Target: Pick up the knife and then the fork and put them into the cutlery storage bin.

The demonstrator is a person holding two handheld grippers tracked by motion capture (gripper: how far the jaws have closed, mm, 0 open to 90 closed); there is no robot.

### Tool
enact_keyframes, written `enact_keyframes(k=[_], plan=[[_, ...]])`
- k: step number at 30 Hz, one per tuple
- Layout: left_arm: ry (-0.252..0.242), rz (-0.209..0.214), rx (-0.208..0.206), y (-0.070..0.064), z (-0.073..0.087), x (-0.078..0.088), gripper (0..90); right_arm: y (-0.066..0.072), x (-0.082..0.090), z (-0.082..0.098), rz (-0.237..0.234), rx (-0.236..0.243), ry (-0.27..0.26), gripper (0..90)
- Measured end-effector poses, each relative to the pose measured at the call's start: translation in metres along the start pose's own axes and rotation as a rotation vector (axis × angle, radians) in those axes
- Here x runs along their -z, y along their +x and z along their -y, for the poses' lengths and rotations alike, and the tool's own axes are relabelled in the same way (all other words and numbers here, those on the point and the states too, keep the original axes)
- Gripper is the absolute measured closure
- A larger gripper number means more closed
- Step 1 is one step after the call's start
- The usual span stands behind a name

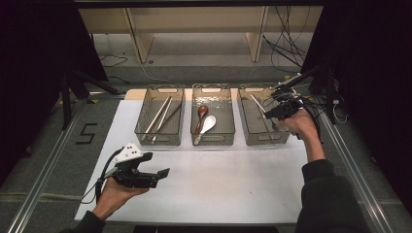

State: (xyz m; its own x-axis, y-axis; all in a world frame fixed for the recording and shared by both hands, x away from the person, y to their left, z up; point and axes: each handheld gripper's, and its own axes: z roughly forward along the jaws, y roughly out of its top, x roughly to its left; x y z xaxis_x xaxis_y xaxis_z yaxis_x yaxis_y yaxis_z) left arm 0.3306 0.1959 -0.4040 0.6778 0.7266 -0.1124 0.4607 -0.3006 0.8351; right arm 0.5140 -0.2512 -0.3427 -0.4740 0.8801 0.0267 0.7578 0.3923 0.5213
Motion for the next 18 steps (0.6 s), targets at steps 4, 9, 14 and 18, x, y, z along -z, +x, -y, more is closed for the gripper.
enact_keyframes(k=[4,9,14,18], plan=[[0.002,0.0,0.0,0.0,0.0,0.0,15.5,-0.005,-0.004,-0.004,0.009,-0.019,0.003,84.6],[0.001,0.001,-0.002,0.0,0.0,0.0,15.5,-0.009,-0.007,-0.008,0.019,-0.033,0.004,84.6],[0.002,0.002,-0.002,0.0,0.0,-0.001,15.5,-0.012,-0.012,-0.011,0.022,-0.051,0.006,84.6],[0.002,0.005,-0.001,0.0,0.0,-0.001,15.5,-0.013,-0.016,-0.014,0.03,-0.064,0.016,84.6]])
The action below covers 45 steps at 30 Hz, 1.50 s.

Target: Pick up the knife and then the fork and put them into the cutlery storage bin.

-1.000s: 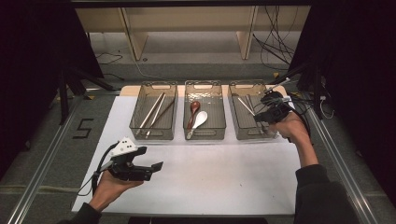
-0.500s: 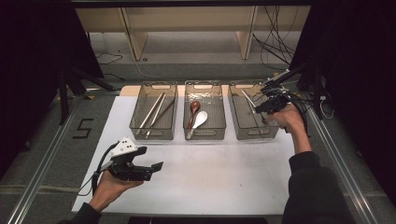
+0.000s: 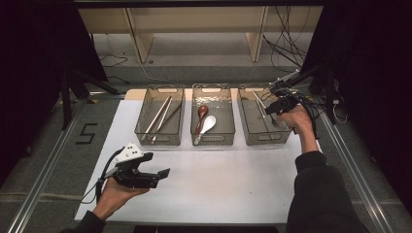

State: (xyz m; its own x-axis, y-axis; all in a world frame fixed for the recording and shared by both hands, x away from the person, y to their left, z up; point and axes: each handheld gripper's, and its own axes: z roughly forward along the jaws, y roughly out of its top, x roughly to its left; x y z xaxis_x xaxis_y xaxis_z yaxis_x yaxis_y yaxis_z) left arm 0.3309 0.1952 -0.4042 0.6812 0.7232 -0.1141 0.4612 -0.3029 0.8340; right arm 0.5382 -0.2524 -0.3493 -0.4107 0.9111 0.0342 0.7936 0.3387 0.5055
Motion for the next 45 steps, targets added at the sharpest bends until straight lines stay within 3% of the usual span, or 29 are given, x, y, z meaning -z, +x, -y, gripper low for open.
enact_keyframes(k=[20,30,34,35,41,45], plan=[[0.001,0.004,0.002,0.001,0.0,0.0,15.5,0.006,-0.015,-0.022,0.013,-0.008,0.02,84.5],[0.0,0.007,0.003,0.001,0.0,0.0,15.5,0.008,-0.03,-0.026,0.051,-0.03,0.022,83.0],[-0.005,0.007,0.01,0.0,0.0,0.001,15.5,0.011,-0.034,-0.029,0.027,-0.028,0.023,61.3],[-0.001,0.007,0.006,0.001,0.0,0.001,15.5,0.012,-0.035,-0.029,0.045,-0.022,0.029,59.7],[-0.007,0.007,0.011,0.001,0.001,0.001,15.5,0.014,-0.031,-0.027,0.028,-0.015,0.02,51.8],[-0.008,0.006,0.01,0.001,0.001,0.001,15.5,0.019,-0.025,-0.023,-0.006,-0.01,-0.013,46.8]])
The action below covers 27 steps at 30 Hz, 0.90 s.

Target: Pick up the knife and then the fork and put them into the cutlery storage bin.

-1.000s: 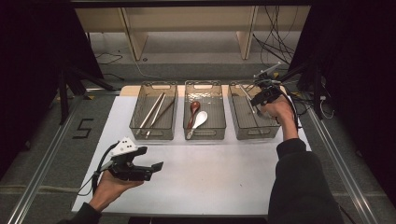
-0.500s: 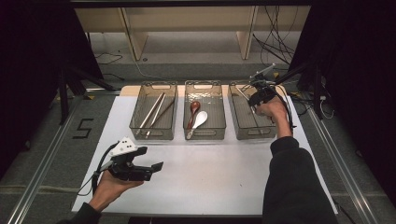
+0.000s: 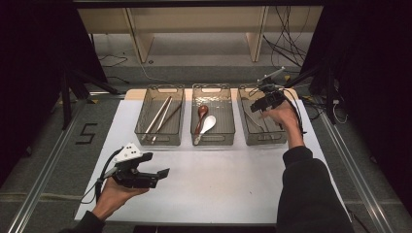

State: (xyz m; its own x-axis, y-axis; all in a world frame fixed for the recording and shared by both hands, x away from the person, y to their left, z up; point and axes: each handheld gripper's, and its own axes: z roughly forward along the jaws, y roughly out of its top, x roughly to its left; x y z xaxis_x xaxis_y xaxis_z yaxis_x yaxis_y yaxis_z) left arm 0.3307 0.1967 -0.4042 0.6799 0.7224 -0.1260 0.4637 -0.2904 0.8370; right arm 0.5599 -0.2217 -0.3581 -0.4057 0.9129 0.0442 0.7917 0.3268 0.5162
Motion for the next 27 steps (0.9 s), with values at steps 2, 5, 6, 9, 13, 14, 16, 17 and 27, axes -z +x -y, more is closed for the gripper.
enact_keyframes(k=[2,5,6,9,13,14,16,17,27], plan=[[0.0,-0.001,0.0,-0.001,0.0,0.0,15.4,0.003,0.003,0.003,-0.016,0.002,-0.017,45.6],[0.003,0.0,-0.004,-0.001,0.0,0.0,15.4,0.006,0.004,0.009,-0.036,0.012,-0.04,43.4],[0.003,0.001,-0.004,-0.001,-0.001,0.0,15.4,0.006,0.005,0.011,-0.036,0.013,-0.051,42.4],[0.003,0.001,-0.004,-0.001,-0.001,0.0,15.3,0.007,0.008,0.017,-0.047,0.006,-0.068,39.7],[0.002,0.001,-0.005,-0.001,-0.001,-0.001,15.3,0.01,0.013,0.025,-0.061,0.011,-0.096,36.4],[0.002,0.001,-0.002,-0.001,-0.001,-0.001,15.3,0.011,0.015,0.027,-0.064,0.009,-0.102,35.6],[-0.001,0.001,0.003,-0.001,-0.001,-0.001,15.3,0.013,0.018,0.032,-0.072,0.01,-0.121,34.4],[0.0,0.001,0.002,-0.001,-0.001,-0.001,15.3,0.014,0.02,0.035,-0.08,0.014,-0.13,34.0],[-0.004,0.003,0.005,-0.001,-0.001,-0.001,15.3,0.04,0.035,0.061,-0.13,0.061,-0.199,31.2]])
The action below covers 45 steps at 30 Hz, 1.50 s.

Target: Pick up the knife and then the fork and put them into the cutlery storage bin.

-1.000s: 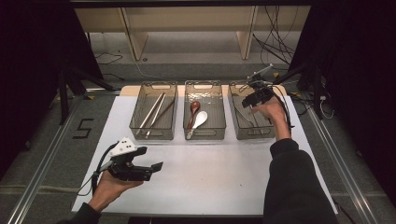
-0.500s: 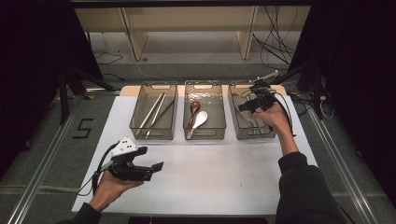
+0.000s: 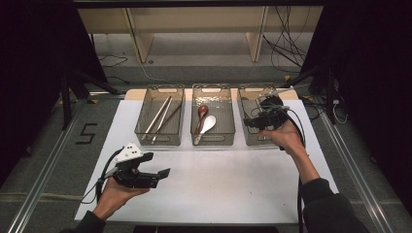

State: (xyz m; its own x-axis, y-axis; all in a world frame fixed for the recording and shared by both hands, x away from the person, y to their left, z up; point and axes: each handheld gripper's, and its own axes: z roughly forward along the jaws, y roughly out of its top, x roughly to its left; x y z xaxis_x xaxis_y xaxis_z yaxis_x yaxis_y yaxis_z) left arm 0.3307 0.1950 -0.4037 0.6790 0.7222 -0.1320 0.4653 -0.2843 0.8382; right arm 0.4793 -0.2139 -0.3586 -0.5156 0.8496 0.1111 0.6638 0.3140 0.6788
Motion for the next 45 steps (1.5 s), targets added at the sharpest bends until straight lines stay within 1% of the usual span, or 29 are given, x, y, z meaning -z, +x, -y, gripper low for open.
enact_keyframes(k=[3,6,9,17,21,24,31,32,34,36,38,39,45], plan=[[-0.003,0.003,0.005,0.0,0.0,0.0,15.3,0.008,0.003,0.006,-0.005,0.014,-0.026,30.2],[-0.002,0.001,0.005,0.001,0.0,0.0,15.3,0.015,0.007,0.012,-0.03,0.012,-0.052,29.9],[-0.003,-0.002,0.006,0.001,0.0,0.0,15.3,0.02,0.01,0.018,-0.039,0.026,-0.071,28.6],[0.001,-0.002,0.005,0.001,0.0,-0.001,15.3,0.029,0.018,0.034,-0.079,0.027,-0.114,27.7],[0.001,-0.003,0.009,0.001,0.0,-0.001,15.3,0.034,0.022,0.039,-0.091,0.036,-0.127,26.9],[0.003,-0.003,0.009,0.001,0.0,-0.002,15.3,0.036,0.025,0.043,-0.095,0.039,-0.159,26.8],[0.007,-0.003,0.013,0.002,0.0,-0.002,15.3,0.038,0.024,0.05,-0.106,0.032,-0.164,25.8],[0.006,-0.003,0.014,0.002,0.0,-0.002,15.3,0.038,0.023,0.051,-0.116,0.034,-0.165,25.4],[0.004,-0.004,0.015,0.003,0.0,-0.002,15.3,0.039,0.023,0.052,-0.113,0.032,-0.173,25.2],[0.003,-0.005,0.017,0.002,0.0,-0.002,15.3,0.041,0.023,0.054,-0.118,0.031,-0.168,24.0],[0.001,-0.005,0.016,0.003,0.0,-0.002,15.3,0.042,0.024,0.057,-0.123,0.031,-0.176,23.8],[0.0,-0.007,0.016,0.003,0.0,-0.002,15.3,0.042,0.024,0.059,-0.138,0.029,-0.18,23.7],[0.006,-0.006,0.01,0.001,0.0,-0.002,15.3,0.045,0.028,0.067,-0.153,0.03,-0.203,23.1]])
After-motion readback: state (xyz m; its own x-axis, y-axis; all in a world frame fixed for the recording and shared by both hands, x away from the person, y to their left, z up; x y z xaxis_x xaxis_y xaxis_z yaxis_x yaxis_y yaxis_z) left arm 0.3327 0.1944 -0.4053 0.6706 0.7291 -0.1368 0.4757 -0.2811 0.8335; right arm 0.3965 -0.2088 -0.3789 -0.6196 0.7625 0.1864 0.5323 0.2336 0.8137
